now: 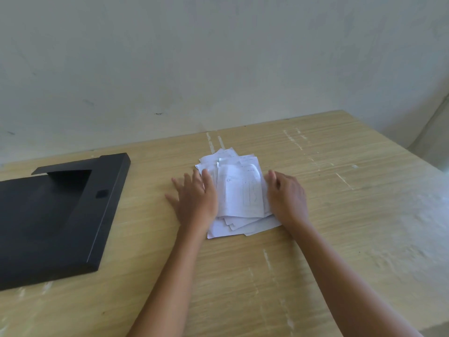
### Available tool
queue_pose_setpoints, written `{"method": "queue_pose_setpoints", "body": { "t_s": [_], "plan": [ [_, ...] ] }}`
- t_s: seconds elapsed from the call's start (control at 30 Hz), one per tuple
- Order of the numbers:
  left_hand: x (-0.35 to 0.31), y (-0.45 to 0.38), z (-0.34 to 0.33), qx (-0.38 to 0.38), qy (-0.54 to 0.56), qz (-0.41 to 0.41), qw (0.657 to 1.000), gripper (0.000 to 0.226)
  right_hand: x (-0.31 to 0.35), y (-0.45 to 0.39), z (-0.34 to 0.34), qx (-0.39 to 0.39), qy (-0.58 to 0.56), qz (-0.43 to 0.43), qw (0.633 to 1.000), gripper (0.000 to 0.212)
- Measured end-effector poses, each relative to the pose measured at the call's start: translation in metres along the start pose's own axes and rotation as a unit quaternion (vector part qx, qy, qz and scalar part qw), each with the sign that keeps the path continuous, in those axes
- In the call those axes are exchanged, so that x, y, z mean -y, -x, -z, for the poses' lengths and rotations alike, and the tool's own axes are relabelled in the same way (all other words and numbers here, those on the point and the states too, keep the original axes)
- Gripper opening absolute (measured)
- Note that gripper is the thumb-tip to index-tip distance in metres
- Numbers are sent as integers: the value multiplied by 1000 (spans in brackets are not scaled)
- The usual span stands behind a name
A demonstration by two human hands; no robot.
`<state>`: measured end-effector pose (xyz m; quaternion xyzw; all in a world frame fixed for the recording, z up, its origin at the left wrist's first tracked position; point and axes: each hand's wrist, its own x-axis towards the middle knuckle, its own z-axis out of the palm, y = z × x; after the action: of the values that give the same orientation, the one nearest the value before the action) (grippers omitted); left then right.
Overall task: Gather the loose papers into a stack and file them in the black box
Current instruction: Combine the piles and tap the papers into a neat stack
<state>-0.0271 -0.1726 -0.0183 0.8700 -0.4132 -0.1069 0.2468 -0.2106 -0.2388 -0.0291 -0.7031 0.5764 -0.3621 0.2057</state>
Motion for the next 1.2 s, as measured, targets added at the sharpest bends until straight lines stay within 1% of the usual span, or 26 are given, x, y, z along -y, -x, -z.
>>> {"method": "queue_pose_setpoints", "body": {
  "t_s": [0.07, 0.1, 0.17, 0.23, 0.3, 0.4, 0.43, 0.47, 0.53, 0.6, 0.67, 0.7, 0.83, 0.9, 0.97, 1.03, 1.13, 1.2],
  "plan": [
    [-2, -19, 5, -22, 31, -4, 999, 66, 2, 1, 2, 9, -9, -3, 1000, 44],
    [-4, -31, 7, -14, 21, 2, 1000, 65, 2, 1, 2, 23, -3, -1, 1000, 42],
    [-11, -53, 8, 36, -27, 11, 999, 65, 1, 2, 0, 54, 24, 6, 998, 41],
    [-17, -70, 4, 95, -87, -9, 992, 64, 0, 1, -1, 67, 36, 19, 997, 42],
    [-21, -86, 0, 113, -103, -29, 988, 62, -1, 1, -2, 61, 38, 23, 997, 42],
    [-24, -105, 0, 87, -69, 10, 994, 64, -1, 0, -4, 39, 18, 7, 999, 44],
    [-26, -107, -1, 95, -66, 16, 993, 66, -1, 0, -4, 39, 18, 5, 999, 45],
    [-30, -107, -4, 111, -70, 7, 991, 67, 0, 0, -4, 42, 21, 8, 999, 45],
    [-35, -106, -12, 131, -79, -39, 987, 69, -1, 0, -4, 50, 30, 13, 998, 44],
    [-38, -113, -16, 108, -55, -61, 991, 74, -1, 0, -3, 49, 30, 14, 998, 43],
    [-39, -122, -13, 87, -34, -66, 993, 73, 1, 1, -2, 52, 24, 13, 998, 40],
    [-40, -127, -12, 93, -35, -68, 993, 71, 2, 2, -1, 55, 21, 11, 998, 38],
    [-51, -138, -7, 162, -46, -92, 981, 67, 6, 3, 2, 53, 9, -3, 999, 30],
    [-55, -143, -4, 169, -35, -105, 979, 63, 8, 4, 4, 40, -3, -8, 999, 25],
    [-55, -146, -2, 174, -29, -100, 979, 60, 10, 5, 4, 36, 2, -7, 999, 23],
    [-54, -145, -1, 188, -27, -104, 976, 59, 11, 6, 3, 36, 5, -3, 999, 26],
    [-59, -138, -4, 205, -22, -128, 970, 57, 11, 5, 4, 12, -17, -9, 1000, 31],
    [-63, -132, -5, 221, -6, -125, 967, 57, 12, 4, 4, 2, -26, -13, 1000, 34]
  ]
}}
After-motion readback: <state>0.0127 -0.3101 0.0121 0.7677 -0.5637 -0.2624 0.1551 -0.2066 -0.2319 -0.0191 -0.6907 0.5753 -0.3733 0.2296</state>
